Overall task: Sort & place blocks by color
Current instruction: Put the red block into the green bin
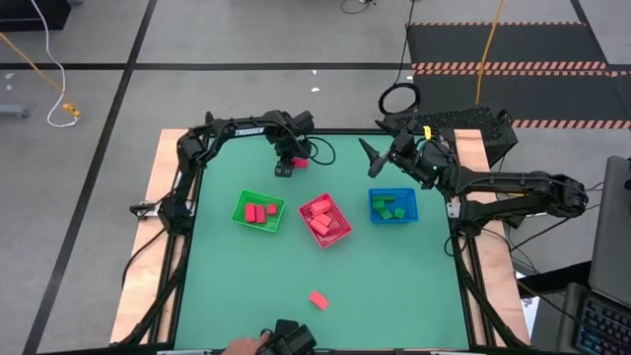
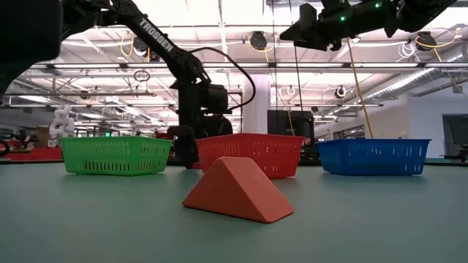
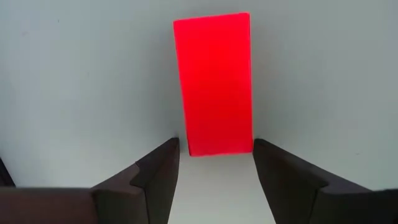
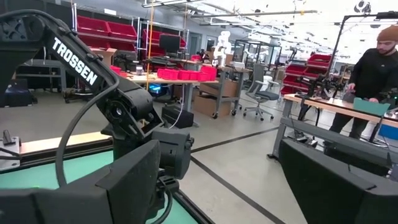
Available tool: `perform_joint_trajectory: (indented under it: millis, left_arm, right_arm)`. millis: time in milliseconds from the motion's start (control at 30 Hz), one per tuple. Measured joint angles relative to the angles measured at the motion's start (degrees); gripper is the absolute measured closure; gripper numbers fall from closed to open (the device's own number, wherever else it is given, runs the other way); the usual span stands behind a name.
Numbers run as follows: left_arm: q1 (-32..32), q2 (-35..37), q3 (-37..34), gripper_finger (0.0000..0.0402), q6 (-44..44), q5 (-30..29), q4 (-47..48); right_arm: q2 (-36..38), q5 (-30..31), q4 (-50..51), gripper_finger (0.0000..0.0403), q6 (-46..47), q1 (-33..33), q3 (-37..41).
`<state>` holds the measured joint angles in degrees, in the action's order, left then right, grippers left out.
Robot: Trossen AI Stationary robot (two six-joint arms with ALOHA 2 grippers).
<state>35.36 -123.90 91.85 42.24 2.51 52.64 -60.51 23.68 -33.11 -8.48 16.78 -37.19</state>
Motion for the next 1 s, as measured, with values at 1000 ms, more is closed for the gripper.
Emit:
perform_joint_trajectory:
  millis: [1000]
  left_arm:
    - [-1.51,0.37,0.20,0.0277,-5.34,-4.86,-1.44]
  right_arm:
    - [-0.02,0.00,-1.61,0.0083,-1.43,0.00,0.00]
